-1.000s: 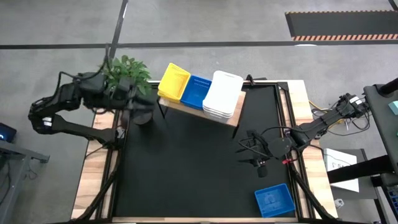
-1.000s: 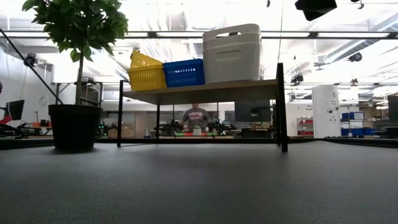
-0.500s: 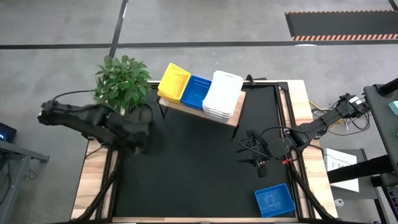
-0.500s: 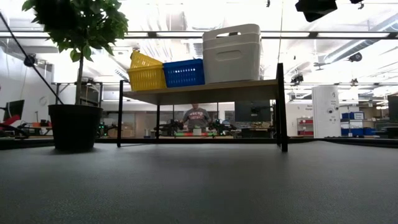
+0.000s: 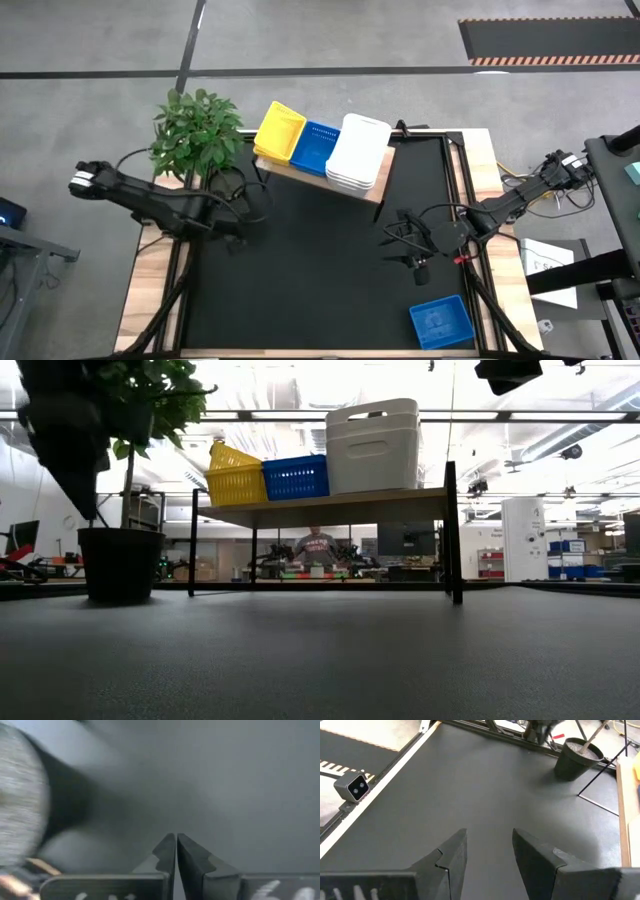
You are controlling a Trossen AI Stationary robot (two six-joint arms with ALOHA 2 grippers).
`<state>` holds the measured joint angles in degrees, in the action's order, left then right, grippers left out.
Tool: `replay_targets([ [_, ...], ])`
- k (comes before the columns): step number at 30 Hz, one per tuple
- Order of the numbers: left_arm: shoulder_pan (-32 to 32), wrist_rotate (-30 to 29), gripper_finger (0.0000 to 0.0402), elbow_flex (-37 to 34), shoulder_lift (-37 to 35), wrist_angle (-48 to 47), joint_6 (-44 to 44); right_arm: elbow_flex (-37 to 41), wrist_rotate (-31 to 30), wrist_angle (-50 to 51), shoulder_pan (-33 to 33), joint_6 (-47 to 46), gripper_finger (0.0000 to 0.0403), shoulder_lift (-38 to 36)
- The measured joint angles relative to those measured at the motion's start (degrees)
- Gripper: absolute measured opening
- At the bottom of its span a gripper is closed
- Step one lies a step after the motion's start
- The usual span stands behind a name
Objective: Stack baskets on shelf by color
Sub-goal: Stack the yellow bin on top of the other yellow bins on the shelf
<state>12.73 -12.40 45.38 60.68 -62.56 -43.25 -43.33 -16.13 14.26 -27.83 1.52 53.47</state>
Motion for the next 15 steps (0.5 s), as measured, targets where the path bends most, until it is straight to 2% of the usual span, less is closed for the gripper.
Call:
replay_targets([
  [6, -0.72, -17.54, 0.0, -0.93, 6.78, -4.47, -2.32, 0.0, -0.01, 0.0, 0.0, 0.0, 0.0152, 0.0],
  [8, -1.5, -21.8, 0.0, -0.98, 9.08, -5.71, -3.1, 0.0, -0.01, 0.0, 0.0, -0.01, 0.0153, 0.0],
  [15, -6.35, -22.17, 0.0, -4.26, 15.62, -6.03, 1.66, 0.0, -0.01, 0.0, 0.0, -0.02, 0.0146, 0.0],
])
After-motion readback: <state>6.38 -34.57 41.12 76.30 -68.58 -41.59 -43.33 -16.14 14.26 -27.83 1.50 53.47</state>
